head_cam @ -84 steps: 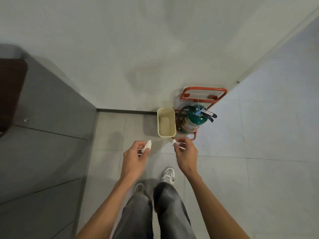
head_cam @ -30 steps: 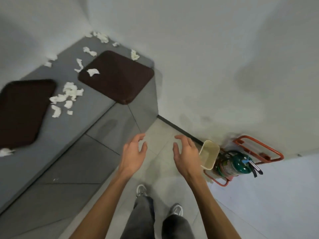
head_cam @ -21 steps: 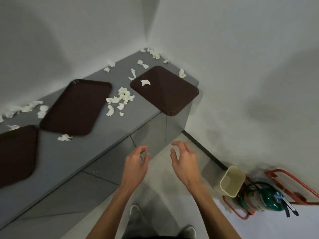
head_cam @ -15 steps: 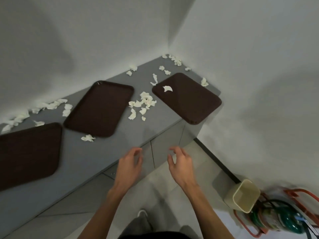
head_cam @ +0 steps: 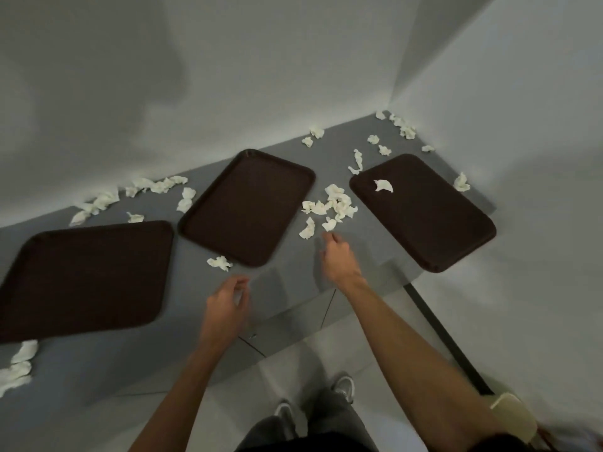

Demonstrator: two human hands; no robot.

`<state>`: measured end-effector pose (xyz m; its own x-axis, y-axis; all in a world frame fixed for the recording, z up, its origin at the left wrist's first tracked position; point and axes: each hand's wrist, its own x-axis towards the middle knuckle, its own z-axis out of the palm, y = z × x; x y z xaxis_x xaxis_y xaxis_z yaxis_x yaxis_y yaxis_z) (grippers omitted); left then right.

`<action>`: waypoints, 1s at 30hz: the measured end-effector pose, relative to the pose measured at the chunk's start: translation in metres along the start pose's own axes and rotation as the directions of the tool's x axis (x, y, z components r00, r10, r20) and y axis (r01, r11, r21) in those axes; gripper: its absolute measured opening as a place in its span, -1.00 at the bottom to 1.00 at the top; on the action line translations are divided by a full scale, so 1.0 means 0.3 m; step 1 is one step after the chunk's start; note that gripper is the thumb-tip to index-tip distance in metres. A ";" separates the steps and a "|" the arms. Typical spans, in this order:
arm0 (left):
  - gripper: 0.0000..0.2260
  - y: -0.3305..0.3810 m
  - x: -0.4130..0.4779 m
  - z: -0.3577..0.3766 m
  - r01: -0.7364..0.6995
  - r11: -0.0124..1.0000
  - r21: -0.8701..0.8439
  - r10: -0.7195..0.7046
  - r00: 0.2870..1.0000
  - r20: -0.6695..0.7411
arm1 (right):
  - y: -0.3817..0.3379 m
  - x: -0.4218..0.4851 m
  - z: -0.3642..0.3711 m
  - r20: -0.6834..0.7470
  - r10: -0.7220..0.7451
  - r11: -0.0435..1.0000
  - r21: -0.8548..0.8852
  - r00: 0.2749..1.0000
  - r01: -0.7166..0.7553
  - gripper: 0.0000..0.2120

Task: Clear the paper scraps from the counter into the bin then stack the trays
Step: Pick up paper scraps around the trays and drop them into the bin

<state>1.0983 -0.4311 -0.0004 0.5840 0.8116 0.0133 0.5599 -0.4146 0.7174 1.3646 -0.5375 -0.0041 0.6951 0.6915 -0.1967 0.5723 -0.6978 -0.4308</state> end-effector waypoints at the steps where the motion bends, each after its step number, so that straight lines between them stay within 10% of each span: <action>1: -0.83 -0.018 0.009 -0.008 0.011 1.000 0.005 -0.011 1.000 -0.006 | -0.003 0.044 0.005 0.005 -0.004 1.000 -0.025 1.000 0.004 -0.45; 17: -0.78 -0.213 0.308 0.027 0.142 0.971 0.192 -0.141 0.990 -0.015 | 0.064 -0.111 0.197 0.073 -0.131 0.990 -0.047 0.989 0.135 -0.76; 30: -0.82 -0.179 0.079 0.084 -0.071 0.977 0.201 0.051 0.993 0.106 | 0.090 -0.364 0.265 -0.014 0.023 0.990 0.138 1.000 -0.021 -0.74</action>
<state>1.0970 -0.3999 -0.0564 0.6708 0.7412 -0.0243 0.6232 -0.5457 0.5602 1.2696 -0.6170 -0.0643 0.7141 0.6725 -0.1945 0.4921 -0.6799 -0.5437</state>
